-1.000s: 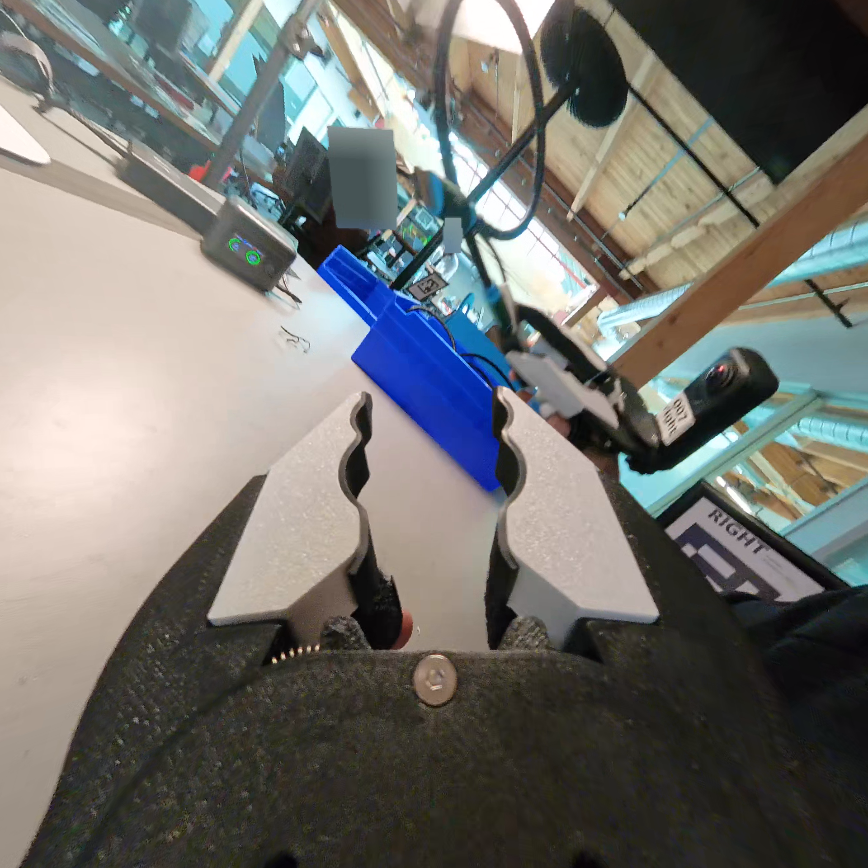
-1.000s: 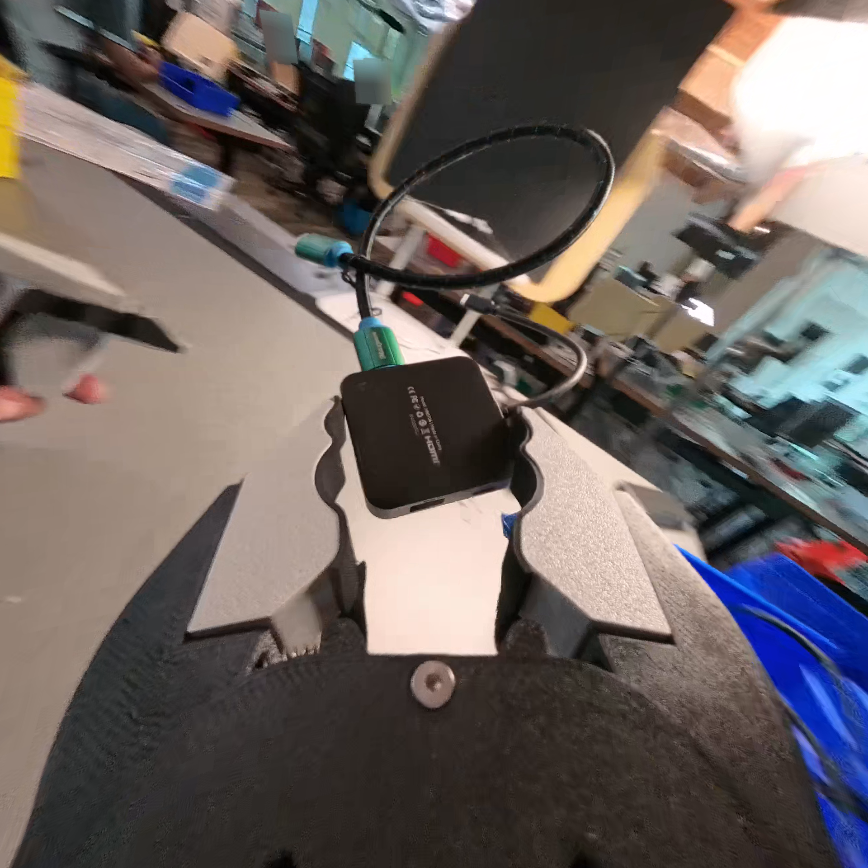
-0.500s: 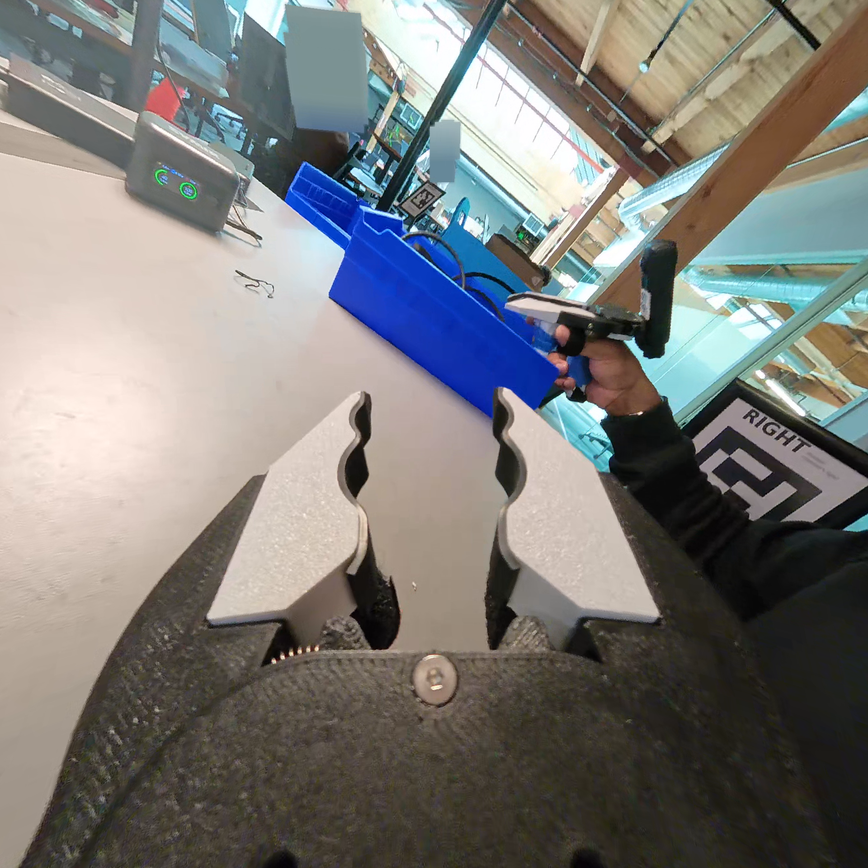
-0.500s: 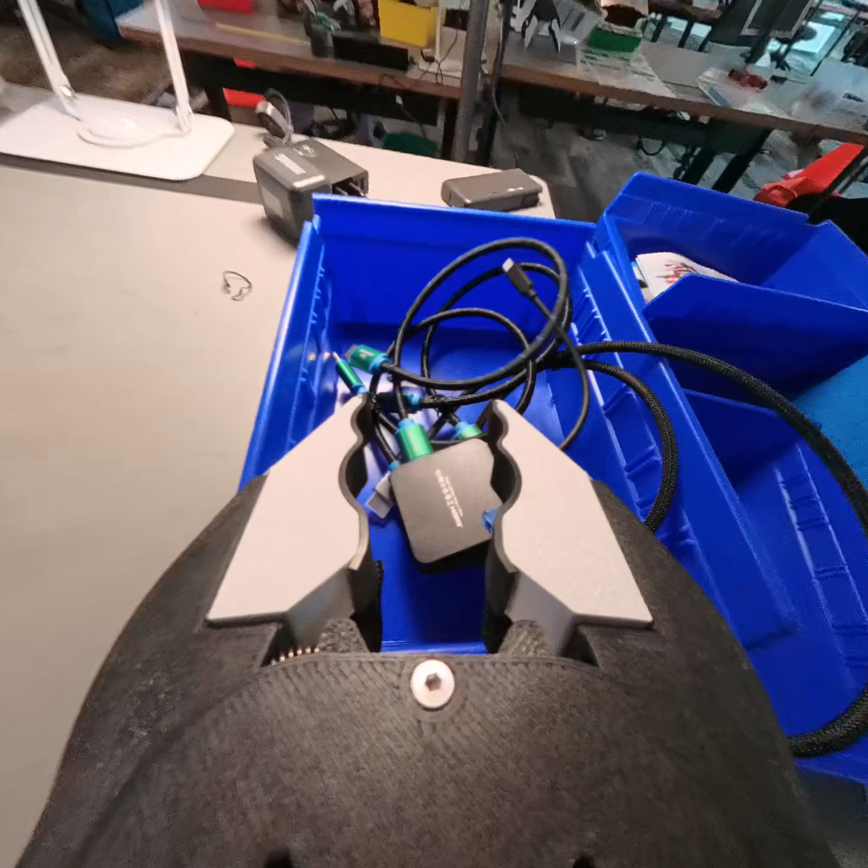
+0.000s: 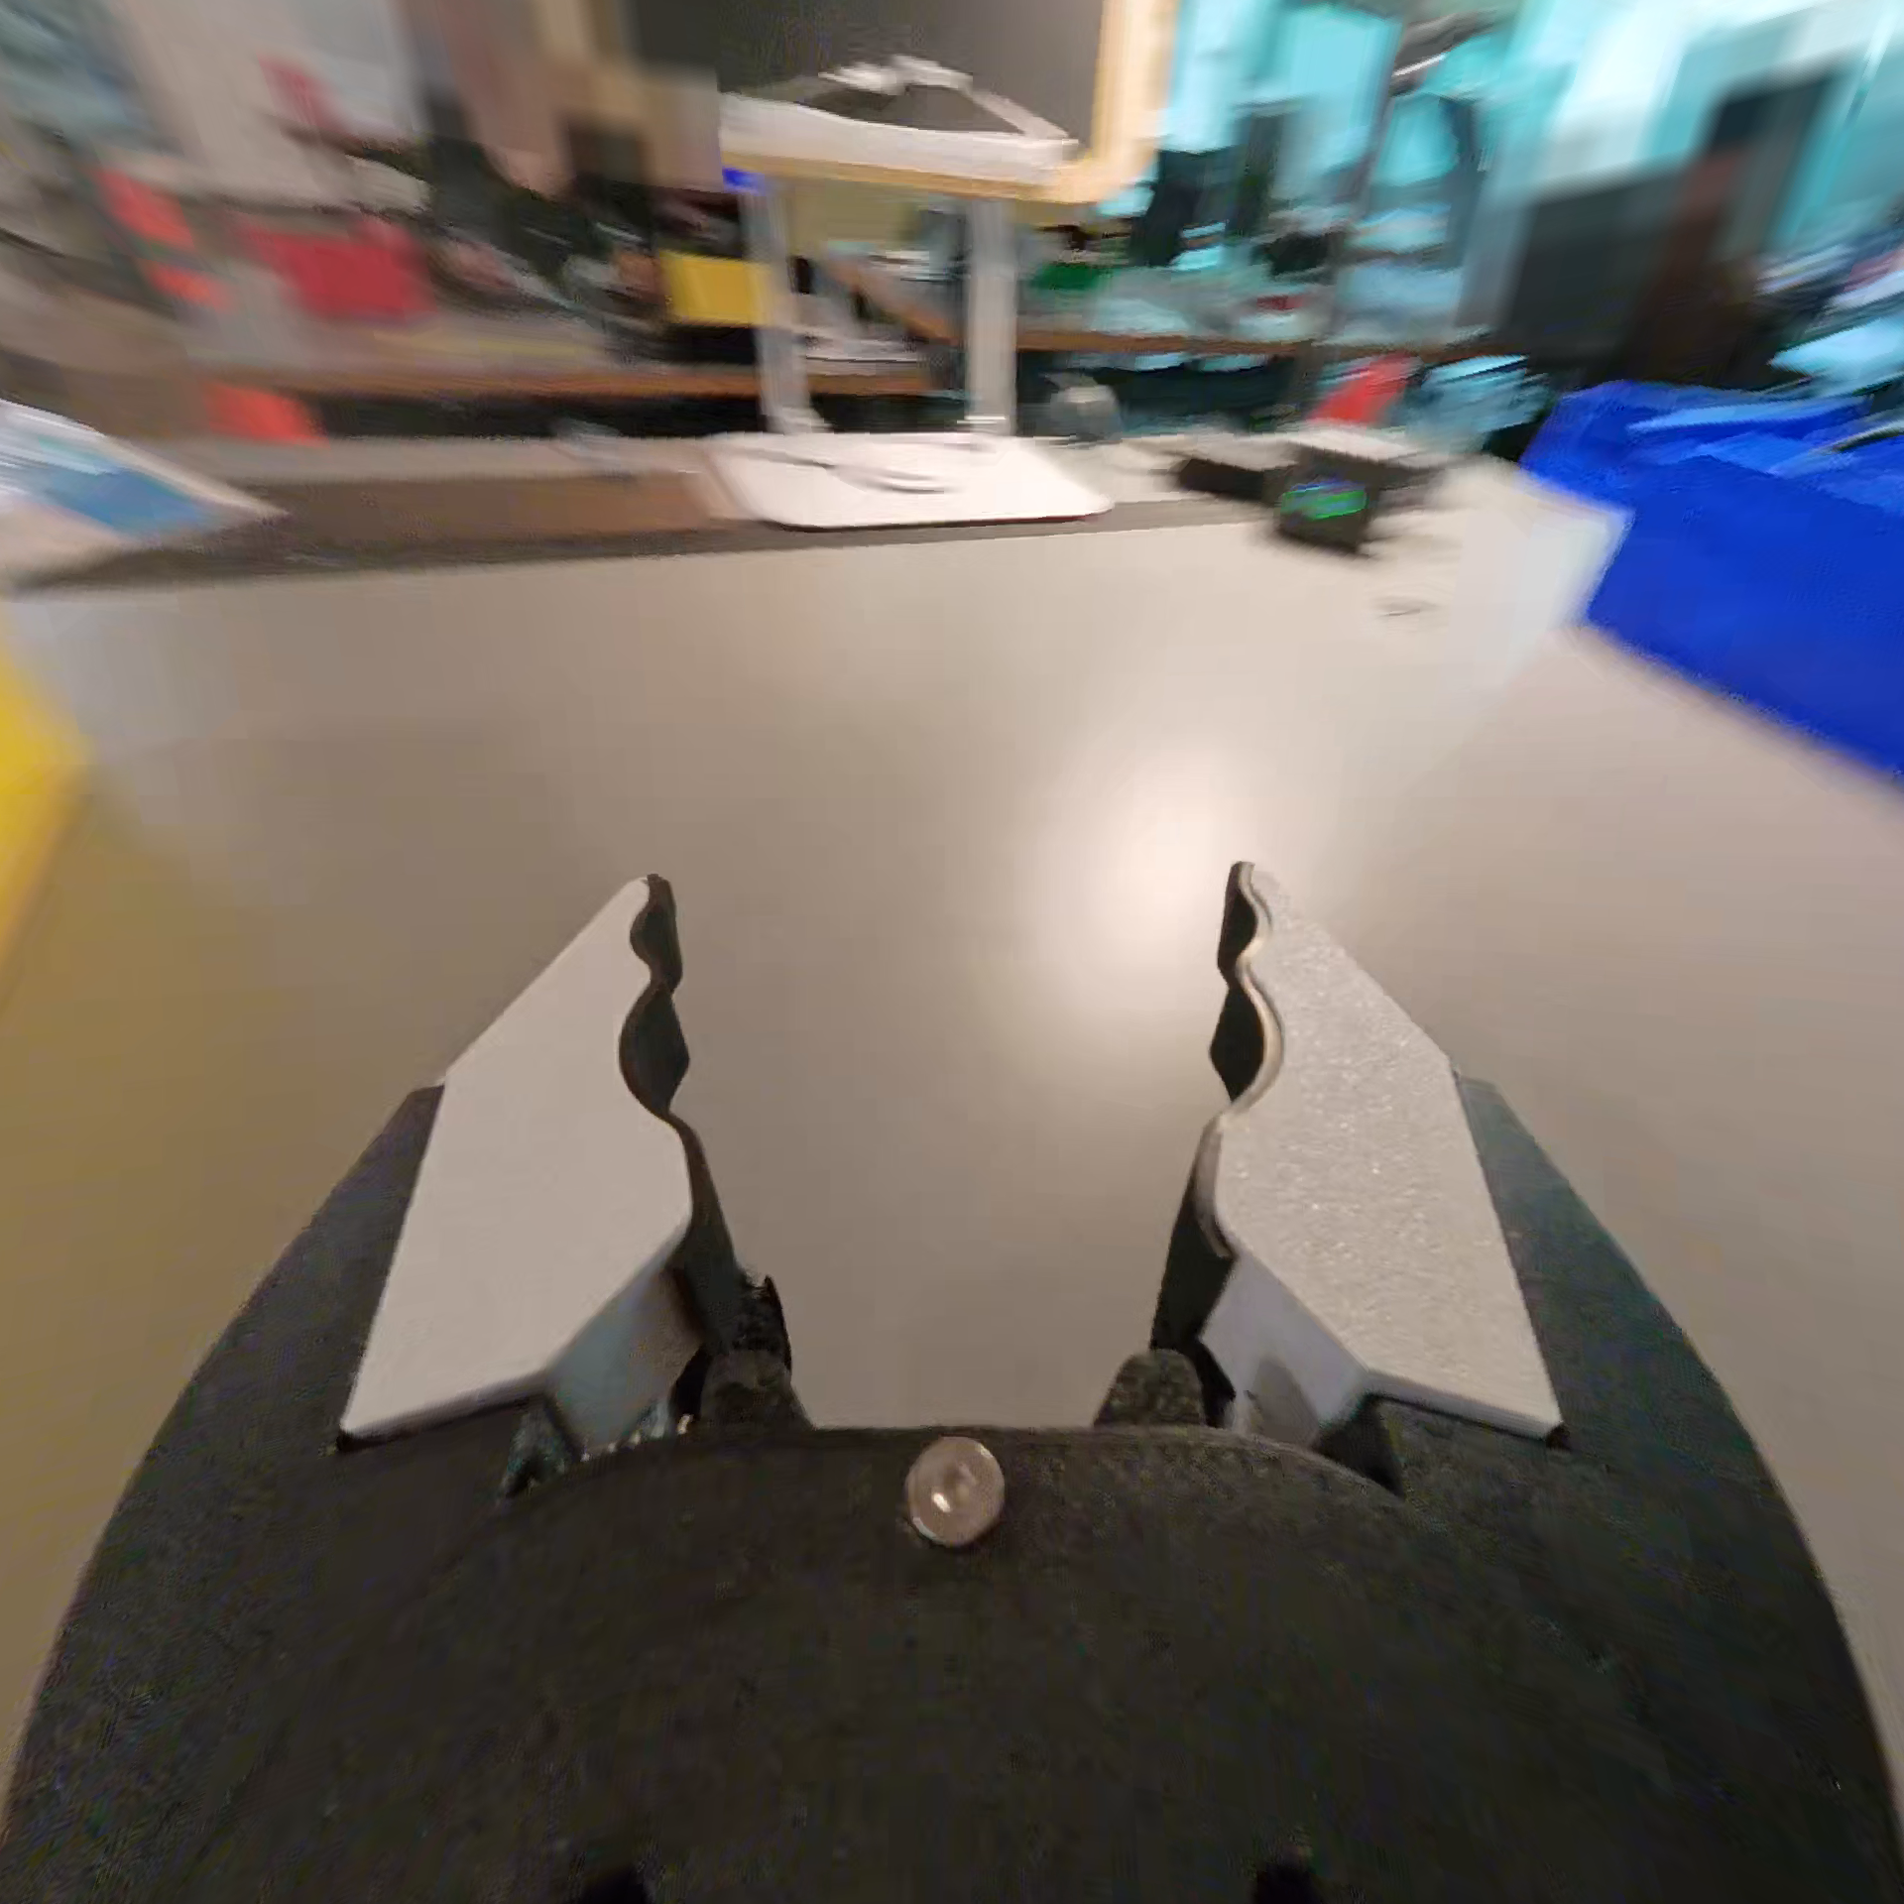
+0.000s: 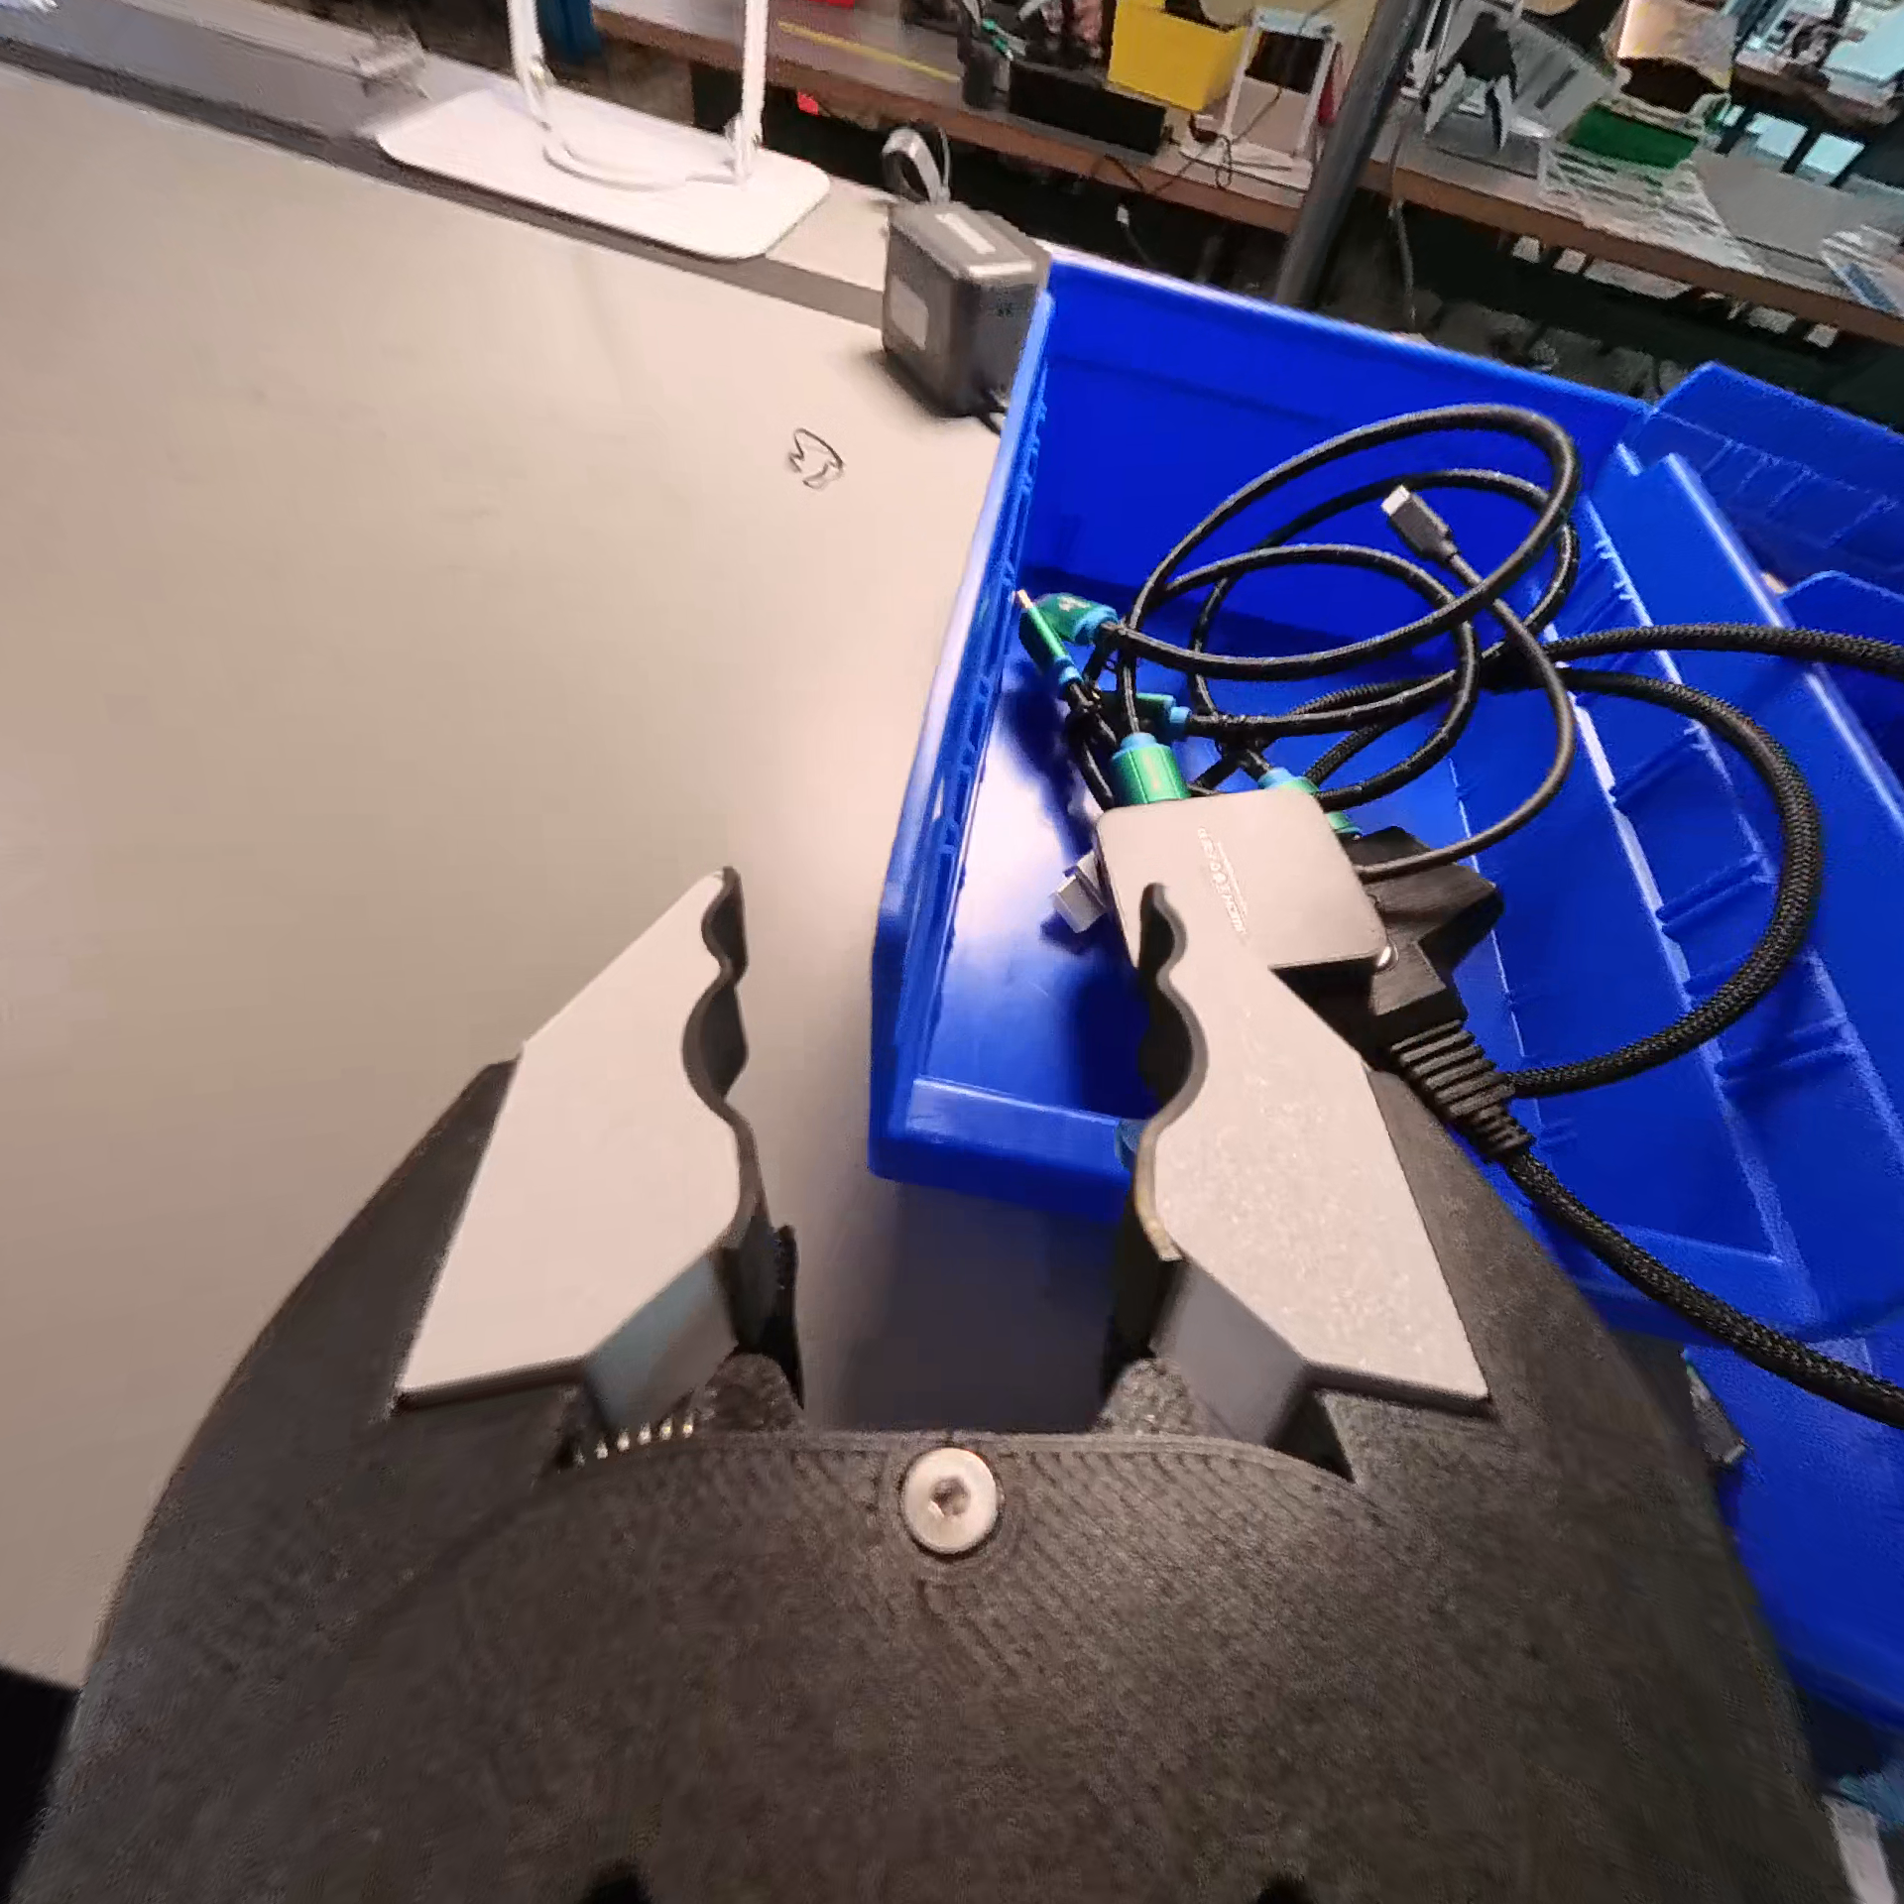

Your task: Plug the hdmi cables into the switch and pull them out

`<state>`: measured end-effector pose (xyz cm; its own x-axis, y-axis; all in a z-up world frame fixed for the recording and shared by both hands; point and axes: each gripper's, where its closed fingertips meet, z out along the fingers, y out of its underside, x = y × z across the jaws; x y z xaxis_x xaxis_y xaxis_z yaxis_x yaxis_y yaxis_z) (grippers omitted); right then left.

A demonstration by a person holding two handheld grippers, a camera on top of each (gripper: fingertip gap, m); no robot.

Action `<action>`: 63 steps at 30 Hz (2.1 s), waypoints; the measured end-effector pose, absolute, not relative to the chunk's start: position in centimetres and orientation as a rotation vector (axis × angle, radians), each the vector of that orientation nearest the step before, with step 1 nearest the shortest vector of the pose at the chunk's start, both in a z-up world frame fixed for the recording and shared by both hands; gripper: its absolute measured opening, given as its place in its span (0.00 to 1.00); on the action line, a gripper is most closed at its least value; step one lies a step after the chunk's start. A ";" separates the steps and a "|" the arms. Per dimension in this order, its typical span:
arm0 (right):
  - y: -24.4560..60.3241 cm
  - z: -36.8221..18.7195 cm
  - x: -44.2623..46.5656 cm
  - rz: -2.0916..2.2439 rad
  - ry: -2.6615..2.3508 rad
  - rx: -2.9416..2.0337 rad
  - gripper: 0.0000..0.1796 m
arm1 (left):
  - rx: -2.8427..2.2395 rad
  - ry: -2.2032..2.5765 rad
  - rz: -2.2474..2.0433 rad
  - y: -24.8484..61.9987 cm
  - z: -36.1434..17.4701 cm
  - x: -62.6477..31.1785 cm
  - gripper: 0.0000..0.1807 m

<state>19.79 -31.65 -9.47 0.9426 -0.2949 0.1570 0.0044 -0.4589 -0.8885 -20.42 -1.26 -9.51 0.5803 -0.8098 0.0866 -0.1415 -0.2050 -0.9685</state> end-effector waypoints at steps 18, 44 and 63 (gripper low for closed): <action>-28.9 -10.7 21.0 -0.550 0.259 -2.015 0.03 | -1.933 0.676 0.094 12.5 -12.1 -39.9 0.19; -33.9 -10.4 1.8 -0.137 -0.441 -1.890 0.01 | -1.399 1.596 -0.874 -14.8 -11.3 -35.8 0.03; -23.4 -10.4 -3.0 0.249 -0.846 -1.771 0.03 | -1.041 1.844 -1.381 -21.5 -10.6 -39.3 0.03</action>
<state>-3.02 -23.39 -10.44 0.7225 0.6500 0.2356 0.4193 -0.1410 -0.8968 -39.32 -21.46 -10.64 -0.5095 -0.8604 -0.0111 -0.2317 0.1496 -0.9612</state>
